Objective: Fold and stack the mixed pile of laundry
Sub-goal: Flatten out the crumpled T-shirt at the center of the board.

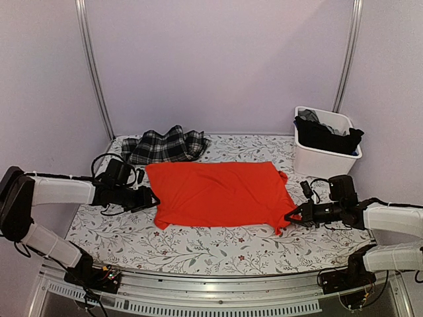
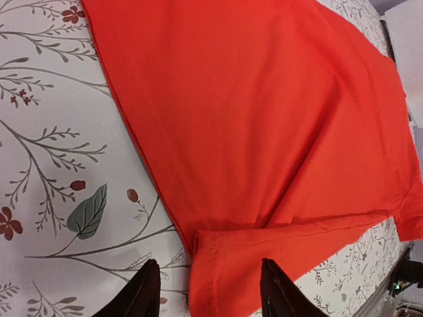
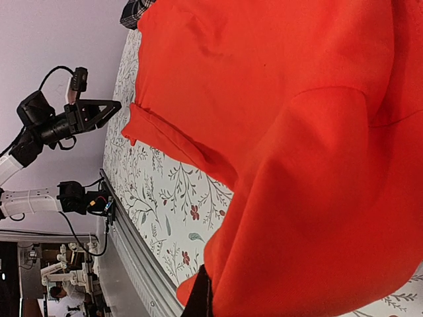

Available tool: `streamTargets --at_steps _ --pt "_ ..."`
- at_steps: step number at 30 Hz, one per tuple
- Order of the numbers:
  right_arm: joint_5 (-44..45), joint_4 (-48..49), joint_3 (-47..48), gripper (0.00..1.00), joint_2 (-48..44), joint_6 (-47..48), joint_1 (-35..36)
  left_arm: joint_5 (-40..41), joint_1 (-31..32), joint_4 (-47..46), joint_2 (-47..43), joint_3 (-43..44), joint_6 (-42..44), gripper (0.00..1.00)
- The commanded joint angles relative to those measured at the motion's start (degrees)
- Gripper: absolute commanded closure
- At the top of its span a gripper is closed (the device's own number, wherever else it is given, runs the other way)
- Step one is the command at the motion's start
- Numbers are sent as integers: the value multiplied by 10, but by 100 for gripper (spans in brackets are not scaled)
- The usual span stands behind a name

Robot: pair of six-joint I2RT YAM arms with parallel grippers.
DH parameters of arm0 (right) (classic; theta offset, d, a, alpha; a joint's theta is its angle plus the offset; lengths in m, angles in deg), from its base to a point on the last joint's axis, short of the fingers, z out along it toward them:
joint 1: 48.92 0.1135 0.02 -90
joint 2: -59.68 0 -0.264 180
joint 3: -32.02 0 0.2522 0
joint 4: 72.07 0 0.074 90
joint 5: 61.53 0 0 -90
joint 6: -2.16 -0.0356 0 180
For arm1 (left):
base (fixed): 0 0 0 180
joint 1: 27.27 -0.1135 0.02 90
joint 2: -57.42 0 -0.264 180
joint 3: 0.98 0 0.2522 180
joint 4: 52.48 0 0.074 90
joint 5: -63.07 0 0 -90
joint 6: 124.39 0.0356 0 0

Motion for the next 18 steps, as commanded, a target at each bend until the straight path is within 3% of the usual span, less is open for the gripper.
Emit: streamTargets --at_steps 1,13,18 --pt "-1 12 12 100 4 7 3 0 17 -28 41 28 29 50" --pt "-2 12 12 100 8 10 3 -19 41 -47 108 48 32 63" --pt "-3 5 16 100 3 13 3 -9 43 -36 85 42 27 94"
